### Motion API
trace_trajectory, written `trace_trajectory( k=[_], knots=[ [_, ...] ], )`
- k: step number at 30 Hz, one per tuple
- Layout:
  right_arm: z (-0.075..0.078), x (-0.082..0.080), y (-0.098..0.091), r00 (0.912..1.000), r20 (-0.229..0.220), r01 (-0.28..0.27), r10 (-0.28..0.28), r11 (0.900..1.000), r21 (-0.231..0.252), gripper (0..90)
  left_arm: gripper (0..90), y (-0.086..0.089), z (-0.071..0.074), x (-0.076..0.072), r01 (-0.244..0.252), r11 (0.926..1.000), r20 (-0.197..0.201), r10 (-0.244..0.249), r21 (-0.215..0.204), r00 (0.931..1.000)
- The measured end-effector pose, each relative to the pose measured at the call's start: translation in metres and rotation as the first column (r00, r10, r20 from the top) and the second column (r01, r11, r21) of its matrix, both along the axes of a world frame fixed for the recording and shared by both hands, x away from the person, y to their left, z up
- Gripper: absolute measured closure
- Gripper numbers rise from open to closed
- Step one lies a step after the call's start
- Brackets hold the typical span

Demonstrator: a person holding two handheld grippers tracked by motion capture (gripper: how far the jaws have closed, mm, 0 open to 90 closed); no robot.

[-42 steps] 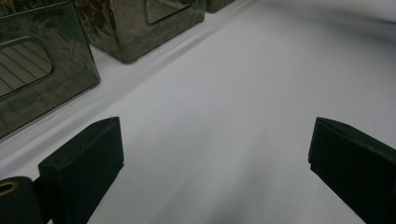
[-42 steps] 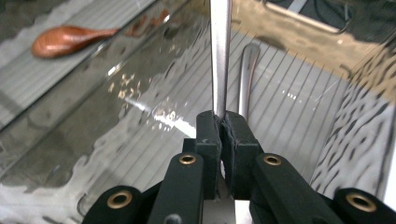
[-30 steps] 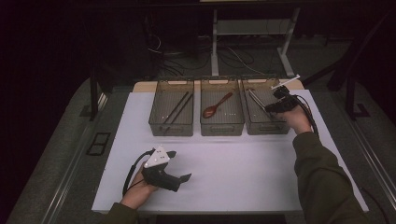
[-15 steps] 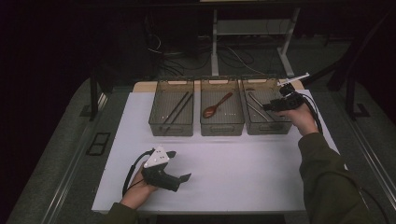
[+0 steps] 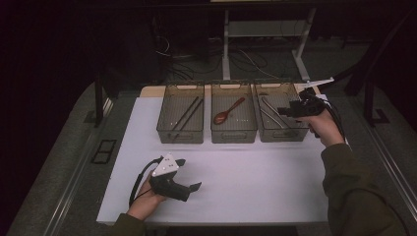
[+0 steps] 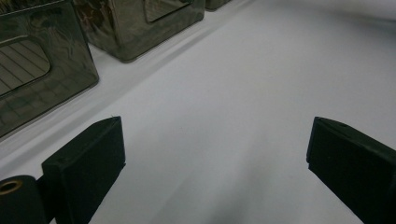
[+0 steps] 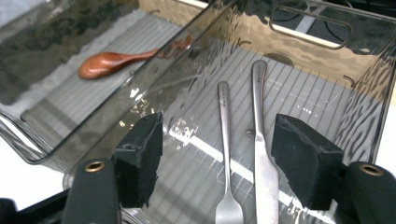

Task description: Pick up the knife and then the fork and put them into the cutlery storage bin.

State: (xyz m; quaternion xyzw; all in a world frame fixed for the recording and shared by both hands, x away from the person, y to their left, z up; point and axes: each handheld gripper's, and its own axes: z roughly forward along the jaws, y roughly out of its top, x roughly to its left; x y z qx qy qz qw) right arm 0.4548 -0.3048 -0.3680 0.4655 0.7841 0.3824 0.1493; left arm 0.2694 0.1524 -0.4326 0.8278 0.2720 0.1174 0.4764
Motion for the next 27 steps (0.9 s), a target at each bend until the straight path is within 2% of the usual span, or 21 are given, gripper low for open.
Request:
trace_trajectory(
  k=[5, 9, 15, 27],
  knots=[
    [0.000, -0.008, 0.001, 0.9997, 0.025, 0.004, -0.004, 0.9999, 0.010, 28.1, 3.3, -0.001, 0.000, 0.000, -0.007, 0.9999, 0.002, 0.007, -0.008, 1.0000],
    [0.002, -0.016, 0.000, 0.9990, 0.044, 0.003, -0.005, 0.9991, 0.043, 27.3, 3.3, -0.002, 0.001, 0.000, -0.010, 0.9999, 0.002, 0.010, -0.007, 0.9999],
    [0.002, -0.026, 0.001, 0.9974, 0.071, -0.019, 0.016, 0.9992, 0.034, 24.8, 3.3, -0.002, 0.001, 0.001, -0.006, 1.0000, 0.002, 0.006, -0.004, 1.0000],
    [0.000, -0.053, -0.001, 0.9930, 0.116, -0.035, 0.024, 0.9950, 0.093, 20.8, 3.4, -0.001, 0.000, 0.001, 0.001, 1.0000, 0.001, -0.001, -0.002, 1.0000]
  ],
)
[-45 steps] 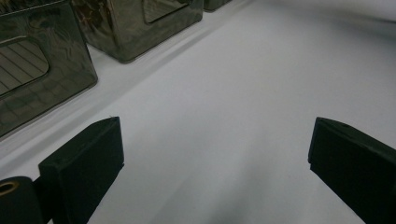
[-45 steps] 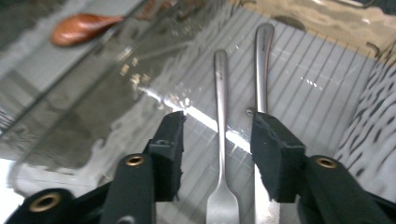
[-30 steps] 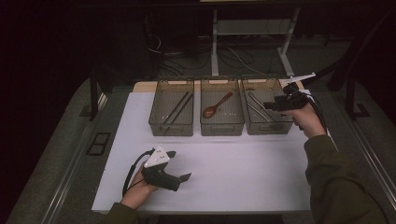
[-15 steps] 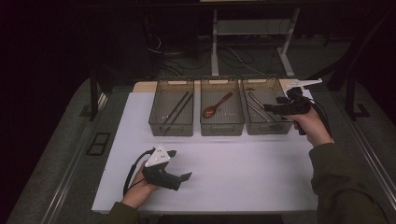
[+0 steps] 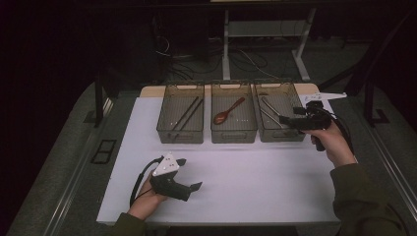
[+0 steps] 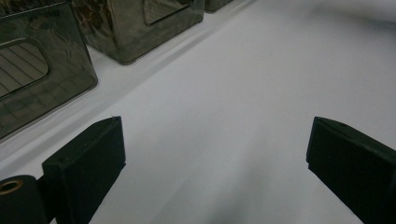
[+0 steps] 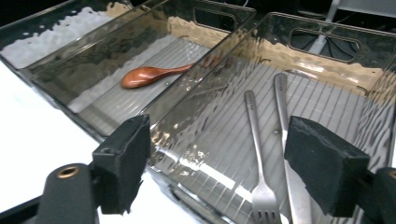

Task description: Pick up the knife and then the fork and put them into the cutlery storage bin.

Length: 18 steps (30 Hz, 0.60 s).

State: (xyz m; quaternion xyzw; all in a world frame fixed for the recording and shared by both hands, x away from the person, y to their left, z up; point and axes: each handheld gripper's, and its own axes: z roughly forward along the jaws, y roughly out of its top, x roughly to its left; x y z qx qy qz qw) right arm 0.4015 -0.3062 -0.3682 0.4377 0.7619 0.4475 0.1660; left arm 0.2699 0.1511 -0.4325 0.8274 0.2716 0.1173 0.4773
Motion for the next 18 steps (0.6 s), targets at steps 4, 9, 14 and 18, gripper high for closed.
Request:
trace_trajectory(
  k=[4, 9, 14, 18],
  knots=[
    [-0.002, -0.011, 0.000, 0.9998, 0.016, -0.015, 0.014, 0.9997, 0.021, 20.6, 3.4, 0.000, 0.000, 0.000, -0.001, 1.0000, -0.001, 0.001, -0.005, 1.0000],
    [-0.003, -0.028, 0.002, 0.9986, 0.033, -0.042, 0.041, 0.9981, 0.044, 20.5, 3.5, 0.001, -0.001, 0.000, 0.002, 1.0000, -0.001, -0.002, -0.004, 1.0000],
    [-0.005, -0.045, 0.004, 0.9972, 0.046, -0.062, 0.060, 0.9965, 0.055, 20.2, 3.5, 0.001, -0.001, -0.001, 0.004, 1.0000, 0.000, -0.004, -0.005, 1.0000],
    [-0.011, -0.057, 0.007, 0.9962, 0.052, -0.073, 0.070, 0.9958, 0.056, 19.6, 3.4, 0.001, -0.001, -0.001, 0.001, 1.0000, 0.001, -0.001, -0.007, 1.0000]
  ],
)
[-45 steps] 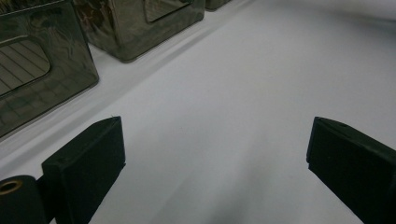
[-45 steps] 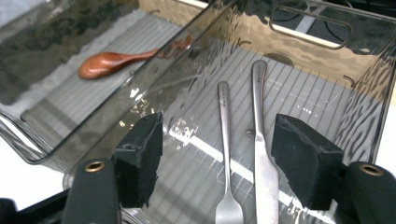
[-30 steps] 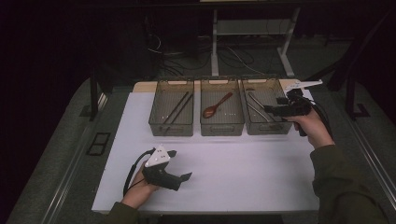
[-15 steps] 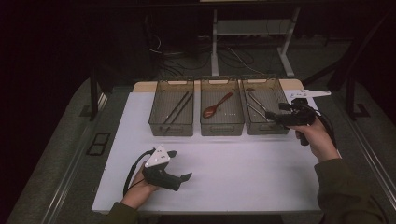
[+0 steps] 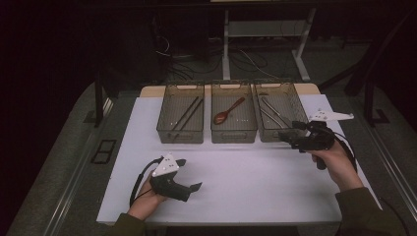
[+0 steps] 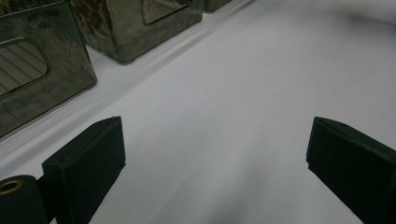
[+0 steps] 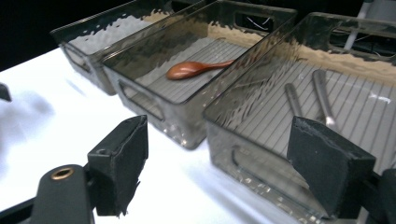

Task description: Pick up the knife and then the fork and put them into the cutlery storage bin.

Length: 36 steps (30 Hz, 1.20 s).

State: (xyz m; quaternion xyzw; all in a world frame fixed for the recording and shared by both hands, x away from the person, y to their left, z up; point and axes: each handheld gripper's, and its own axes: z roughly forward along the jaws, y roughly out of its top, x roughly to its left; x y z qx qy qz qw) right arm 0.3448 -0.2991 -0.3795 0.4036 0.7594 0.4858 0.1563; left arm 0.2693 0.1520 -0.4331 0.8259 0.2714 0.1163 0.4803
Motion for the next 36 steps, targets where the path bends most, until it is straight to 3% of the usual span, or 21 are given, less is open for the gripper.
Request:
trace_trajectory(
  k=[8, 17, 32, 36],
  knots=[
    [-0.018, -0.019, 0.000, 0.9999, 0.002, -0.012, 0.012, 0.9998, -0.015, 17.7, 3.8, 0.002, 0.001, 0.001, 0.001, 1.0000, 0.005, -0.001, 0.004, 1.0000],
    [-0.027, -0.038, -0.002, 0.9995, 0.015, -0.028, 0.027, 0.9994, 0.021, 17.1, 4.6, 0.003, 0.001, 0.000, 0.007, 0.9999, 0.010, -0.007, 0.013, 0.9999],
    [-0.045, -0.064, -0.006, 0.9995, 0.017, -0.026, 0.025, 0.9991, 0.033, 17.1, 4.6, 0.002, 0.001, 0.000, 0.008, 0.9999, 0.013, -0.008, 0.013, 0.9999],
    [-0.048, -0.072, -0.005, 0.9992, 0.019, -0.034, 0.034, 0.9994, 0.006, 17.0, 4.6, 0.003, 0.001, 0.000, 0.009, 0.9999, 0.015, -0.009, 0.010, 0.9998]
  ],
)
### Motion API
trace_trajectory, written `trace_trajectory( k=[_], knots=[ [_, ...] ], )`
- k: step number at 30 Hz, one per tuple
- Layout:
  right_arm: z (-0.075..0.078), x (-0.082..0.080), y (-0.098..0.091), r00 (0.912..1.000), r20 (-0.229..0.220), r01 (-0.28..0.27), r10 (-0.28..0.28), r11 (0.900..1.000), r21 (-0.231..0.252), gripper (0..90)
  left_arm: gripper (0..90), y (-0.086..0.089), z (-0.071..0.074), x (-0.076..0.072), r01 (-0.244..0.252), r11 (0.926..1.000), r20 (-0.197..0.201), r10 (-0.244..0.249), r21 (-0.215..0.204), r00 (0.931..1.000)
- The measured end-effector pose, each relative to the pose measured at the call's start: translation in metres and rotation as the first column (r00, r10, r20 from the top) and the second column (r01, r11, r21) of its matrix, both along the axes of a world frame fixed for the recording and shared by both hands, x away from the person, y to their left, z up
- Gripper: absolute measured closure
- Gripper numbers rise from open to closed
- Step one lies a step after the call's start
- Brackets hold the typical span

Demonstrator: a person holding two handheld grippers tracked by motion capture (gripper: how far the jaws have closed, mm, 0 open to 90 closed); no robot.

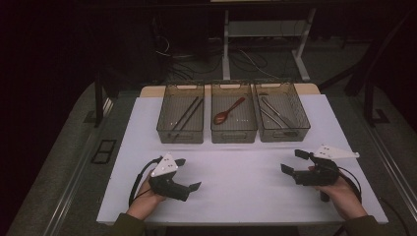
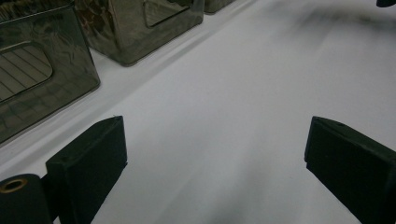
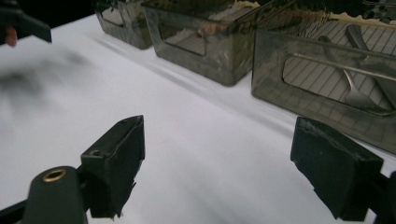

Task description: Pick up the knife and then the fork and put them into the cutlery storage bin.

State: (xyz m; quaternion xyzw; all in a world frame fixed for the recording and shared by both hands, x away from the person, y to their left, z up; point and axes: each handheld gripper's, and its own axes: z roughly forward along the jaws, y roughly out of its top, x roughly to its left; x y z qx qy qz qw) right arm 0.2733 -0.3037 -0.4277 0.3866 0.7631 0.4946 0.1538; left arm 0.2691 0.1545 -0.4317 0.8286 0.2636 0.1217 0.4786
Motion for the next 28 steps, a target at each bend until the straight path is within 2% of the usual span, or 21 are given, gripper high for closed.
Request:
trace_trajectory(
  k=[9, 21, 28],
  knots=[
    [-0.007, -0.014, 0.003, 0.9996, -0.003, -0.027, 0.027, 0.9985, -0.046, 16.0, 5.0, 0.000, 0.000, 0.000, 0.000, 1.0000, 0.001, 0.000, 0.002, 1.0000],
    [-0.014, -0.026, 0.003, 0.9992, -0.015, -0.039, 0.038, 0.9979, -0.051, 16.0, 5.0, 0.000, 0.000, -0.001, 0.004, 1.0000, 0.000, -0.004, 0.007, 1.0000],
    [-0.015, -0.026, 0.003, 0.9991, -0.006, -0.041, 0.041, 0.9976, -0.056, 15.9, 5.0, -0.001, -0.001, -0.001, 0.004, 1.0000, -0.001, -0.004, 0.008, 1.0000]
  ],
)
